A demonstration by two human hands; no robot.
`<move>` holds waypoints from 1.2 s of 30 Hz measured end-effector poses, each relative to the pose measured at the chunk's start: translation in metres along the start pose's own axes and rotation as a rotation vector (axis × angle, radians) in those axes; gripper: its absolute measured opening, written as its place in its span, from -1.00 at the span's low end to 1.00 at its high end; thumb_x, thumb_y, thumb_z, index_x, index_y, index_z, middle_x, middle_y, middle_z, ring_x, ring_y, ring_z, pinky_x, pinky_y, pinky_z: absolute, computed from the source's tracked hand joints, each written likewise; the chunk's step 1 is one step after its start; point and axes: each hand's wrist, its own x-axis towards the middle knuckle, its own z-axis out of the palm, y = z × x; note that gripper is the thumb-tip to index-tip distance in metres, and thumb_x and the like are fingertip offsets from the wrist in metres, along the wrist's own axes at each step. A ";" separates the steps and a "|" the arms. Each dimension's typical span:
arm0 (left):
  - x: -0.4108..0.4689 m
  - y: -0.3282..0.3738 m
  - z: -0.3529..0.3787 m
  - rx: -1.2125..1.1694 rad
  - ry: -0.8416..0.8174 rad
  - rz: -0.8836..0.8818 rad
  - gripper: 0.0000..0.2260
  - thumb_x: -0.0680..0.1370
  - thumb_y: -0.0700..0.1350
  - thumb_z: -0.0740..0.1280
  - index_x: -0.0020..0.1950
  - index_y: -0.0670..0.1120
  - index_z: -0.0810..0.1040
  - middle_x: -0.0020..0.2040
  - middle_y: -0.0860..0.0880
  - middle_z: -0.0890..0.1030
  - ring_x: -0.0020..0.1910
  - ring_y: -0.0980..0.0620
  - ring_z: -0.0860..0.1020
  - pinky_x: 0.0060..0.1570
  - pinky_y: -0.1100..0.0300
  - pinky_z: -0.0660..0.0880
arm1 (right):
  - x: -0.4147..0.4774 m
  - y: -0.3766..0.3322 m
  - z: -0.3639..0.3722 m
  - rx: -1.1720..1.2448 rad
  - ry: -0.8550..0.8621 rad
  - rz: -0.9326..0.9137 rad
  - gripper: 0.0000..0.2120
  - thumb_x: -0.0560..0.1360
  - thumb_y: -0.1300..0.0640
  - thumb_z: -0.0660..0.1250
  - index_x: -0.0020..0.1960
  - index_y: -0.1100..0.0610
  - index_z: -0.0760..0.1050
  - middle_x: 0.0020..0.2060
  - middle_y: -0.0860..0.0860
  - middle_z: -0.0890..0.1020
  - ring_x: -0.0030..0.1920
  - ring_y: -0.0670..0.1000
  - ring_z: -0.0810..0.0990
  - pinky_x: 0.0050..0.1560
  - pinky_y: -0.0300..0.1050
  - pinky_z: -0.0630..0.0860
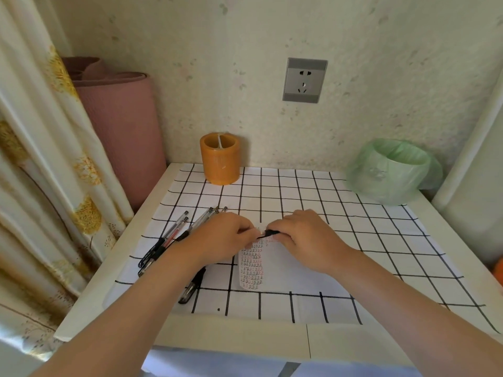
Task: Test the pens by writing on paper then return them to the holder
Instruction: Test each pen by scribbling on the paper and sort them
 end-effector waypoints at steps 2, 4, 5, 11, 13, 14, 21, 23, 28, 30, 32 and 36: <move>-0.001 0.004 0.003 -0.056 -0.025 -0.020 -0.66 0.61 0.10 0.28 -0.26 -0.01 0.66 -0.51 0.14 0.49 -0.50 0.21 0.38 -0.44 0.32 0.30 | -0.001 -0.001 -0.005 -0.096 0.024 -0.047 -0.78 0.59 -0.08 0.18 0.10 -0.05 0.56 -0.22 -0.09 0.56 -0.13 0.02 0.47 -0.02 0.02 0.41; -0.003 0.008 0.005 -0.122 -0.066 -0.026 -0.66 0.60 0.12 0.31 -0.29 0.01 0.67 -0.45 0.11 0.56 -0.43 0.19 0.45 -0.35 0.28 0.38 | -0.001 -0.005 -0.006 -0.133 0.064 -0.054 -0.61 0.48 -0.34 0.19 -0.11 -0.04 0.52 -0.29 -0.13 0.48 -0.19 -0.02 0.41 -0.05 -0.04 0.37; -0.004 0.011 0.005 -0.166 -0.090 -0.027 -0.67 0.59 0.13 0.32 -0.30 0.05 0.68 -0.42 0.10 0.59 -0.41 0.19 0.48 -0.32 0.25 0.41 | 0.000 -0.007 -0.006 -0.159 0.083 -0.041 -0.50 0.39 -0.49 0.17 -0.22 -0.04 0.46 -0.34 -0.16 0.44 -0.22 -0.04 0.37 -0.08 -0.08 0.34; -0.007 0.019 0.010 -0.254 -0.168 -0.048 -0.64 0.54 0.20 0.35 -0.34 0.03 0.67 -0.45 0.08 0.59 -0.49 0.19 0.39 -0.35 0.26 0.34 | 0.003 -0.016 -0.001 -0.244 0.157 -0.036 -0.42 0.26 -0.57 0.17 -0.46 -0.05 0.20 -0.52 -0.14 0.29 -0.36 -0.05 0.27 -0.17 -0.12 0.15; -0.006 0.019 0.011 -0.281 -0.166 -0.064 -0.69 0.54 0.20 0.34 -0.22 0.05 0.73 -0.35 0.01 0.68 -0.40 0.17 0.48 -0.27 0.23 0.39 | 0.002 -0.016 0.001 -0.227 0.184 -0.029 -0.44 0.28 -0.46 0.20 -0.51 -0.01 0.18 -0.58 -0.10 0.28 -0.41 -0.04 0.27 -0.23 -0.10 0.15; -0.007 0.019 0.011 -0.303 -0.166 -0.072 -0.70 0.53 0.21 0.35 -0.17 0.05 0.74 -0.32 -0.02 0.69 -0.35 0.14 0.52 -0.25 0.21 0.40 | 0.002 -0.017 0.001 -0.222 0.198 -0.023 -0.46 0.28 -0.43 0.21 -0.52 0.00 0.18 -0.59 -0.09 0.28 -0.44 -0.03 0.28 -0.26 -0.10 0.16; 0.001 0.015 0.000 -0.236 -0.044 -0.116 -0.75 0.58 0.08 0.33 -0.20 0.01 0.68 -0.33 0.10 0.66 -0.37 0.18 0.58 -0.23 0.22 0.48 | 0.006 -0.012 0.003 -0.027 0.098 -0.008 -0.60 0.46 -0.34 0.25 -0.03 0.00 0.49 -0.20 -0.13 0.51 -0.19 -0.07 0.47 -0.17 -0.09 0.44; 0.005 0.009 -0.008 -0.223 0.135 -0.134 -0.82 0.60 0.03 0.32 -0.14 0.05 0.64 -0.24 0.06 0.67 -0.34 0.13 0.56 -0.31 0.24 0.48 | 0.005 -0.001 0.004 0.099 0.107 0.006 -0.75 0.54 0.03 0.32 0.18 0.06 0.45 0.00 -0.05 0.47 -0.05 -0.02 0.49 -0.07 -0.09 0.48; 0.017 -0.001 -0.015 -0.352 0.401 -0.134 -0.98 0.59 -0.02 0.36 0.00 0.09 0.57 -0.11 0.00 0.65 -0.12 -0.01 0.60 -0.19 0.14 0.49 | 0.005 0.017 0.000 0.254 0.192 0.120 -0.73 0.56 0.31 0.32 0.22 0.13 0.60 -0.03 -0.02 0.48 -0.11 -0.04 0.51 -0.05 -0.23 0.45; 0.021 0.001 -0.010 -0.376 0.425 -0.134 -0.85 0.58 -0.02 0.37 0.14 0.08 0.50 -0.06 0.02 0.63 -0.12 0.00 0.62 -0.22 0.13 0.53 | 0.006 0.024 -0.001 0.246 0.213 0.177 -0.76 0.55 0.26 0.35 0.17 0.08 0.64 -0.10 -0.02 0.51 -0.14 -0.02 0.53 -0.06 -0.15 0.49; 0.024 0.002 -0.006 -0.350 0.436 -0.132 -0.67 0.58 -0.01 0.37 0.30 0.11 0.38 -0.06 0.12 0.60 -0.17 0.13 0.60 -0.32 0.24 0.47 | 0.009 0.035 -0.002 0.217 0.292 0.296 -0.79 0.54 0.24 0.34 0.13 0.08 0.66 -0.13 0.02 0.54 -0.17 0.02 0.53 -0.14 -0.10 0.46; 0.024 0.003 0.010 -0.014 0.273 0.019 -0.57 0.54 0.09 0.40 0.38 0.19 0.37 0.11 0.25 0.49 0.08 0.18 0.50 -0.02 0.22 0.49 | 0.011 0.066 -0.006 0.177 0.336 0.647 -0.81 0.52 0.24 0.29 0.00 0.15 0.67 -0.15 0.11 0.67 -0.22 0.08 0.56 -0.25 -0.15 0.43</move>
